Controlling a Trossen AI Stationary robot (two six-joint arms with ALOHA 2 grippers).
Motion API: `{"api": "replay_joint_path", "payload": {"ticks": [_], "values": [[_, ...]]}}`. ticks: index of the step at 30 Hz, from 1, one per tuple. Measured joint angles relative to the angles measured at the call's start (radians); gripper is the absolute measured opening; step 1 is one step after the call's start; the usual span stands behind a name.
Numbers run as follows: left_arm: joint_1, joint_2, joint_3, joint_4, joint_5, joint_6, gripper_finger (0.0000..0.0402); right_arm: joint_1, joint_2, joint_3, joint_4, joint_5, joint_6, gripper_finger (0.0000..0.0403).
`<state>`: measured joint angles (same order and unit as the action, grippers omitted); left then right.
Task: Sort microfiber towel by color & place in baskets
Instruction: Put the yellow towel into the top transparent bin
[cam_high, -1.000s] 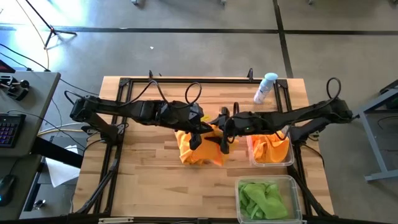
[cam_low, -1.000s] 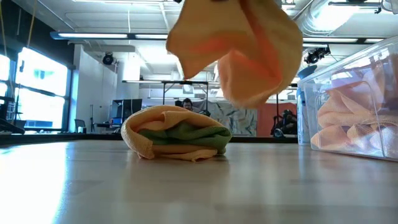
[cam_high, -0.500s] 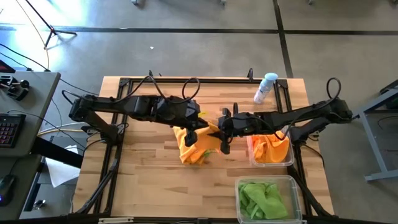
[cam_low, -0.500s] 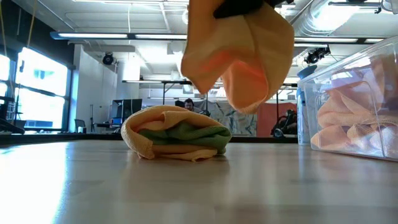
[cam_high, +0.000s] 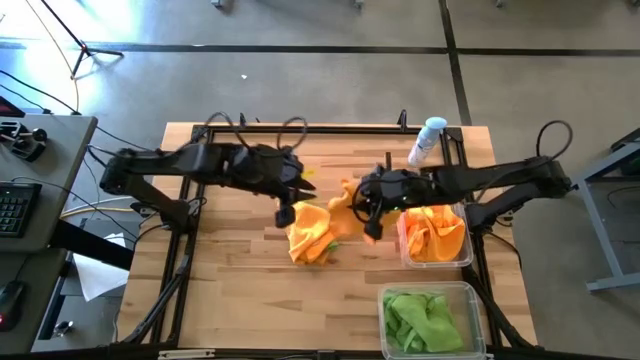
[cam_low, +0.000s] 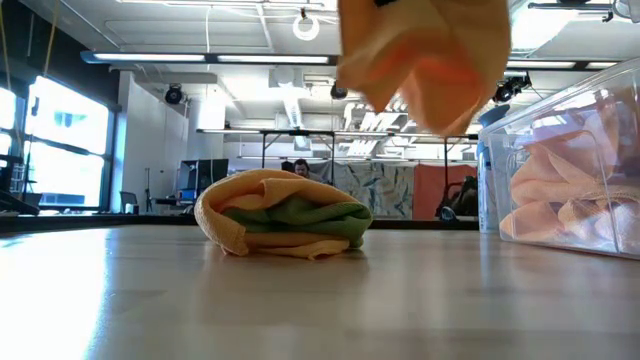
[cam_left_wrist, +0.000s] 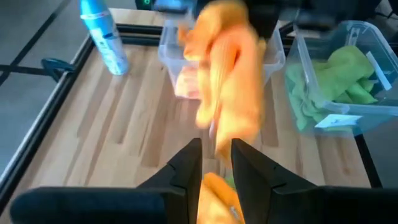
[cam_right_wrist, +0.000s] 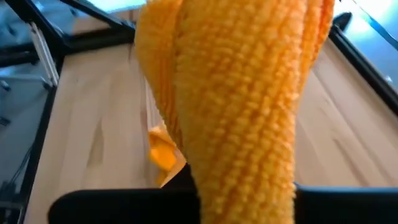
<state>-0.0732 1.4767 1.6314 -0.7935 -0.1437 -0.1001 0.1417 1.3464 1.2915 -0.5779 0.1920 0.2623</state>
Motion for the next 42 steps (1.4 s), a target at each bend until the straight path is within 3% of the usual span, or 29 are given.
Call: {"api": "replay_joint_path", "payload": {"ticks": [7,13,18,21,29,35,42], "values": [[0.011,-0.093,0.0,-0.131,-0.003,-0.045,0.0076,0.005,-0.001,0.325,-0.532,0.007,0.051,0.0005],[-0.006,-0.111,0.0,-0.32,-0.066,-0.105,0.0076,0.005,-0.003,0.46,-1.009,0.072,0.297,0.0004],[-0.023,-0.113,-0.047,-0.37,-0.126,-0.153,0.0076,0.024,-0.067,0.335,-0.962,0.056,0.308,0.0004],[-0.033,-0.117,-0.088,-0.368,-0.126,-0.178,0.0076,0.027,-0.107,0.185,-0.983,0.034,0.384,0.0004],[-0.054,-0.12,-0.194,-0.356,-0.103,-0.224,0.0076,0.035,-0.222,-0.219,-0.761,-0.089,0.393,0.0004],[-0.054,-0.12,-0.245,-0.345,-0.089,-0.272,0.0076,0.035,-0.248,-0.444,-0.592,-0.186,0.361,0.0004],[-0.054,-0.12,-0.271,-0.301,-0.08,-0.294,0.0076,0.036,-0.247,-0.652,-0.419,-0.229,0.299,0.0006]]}}
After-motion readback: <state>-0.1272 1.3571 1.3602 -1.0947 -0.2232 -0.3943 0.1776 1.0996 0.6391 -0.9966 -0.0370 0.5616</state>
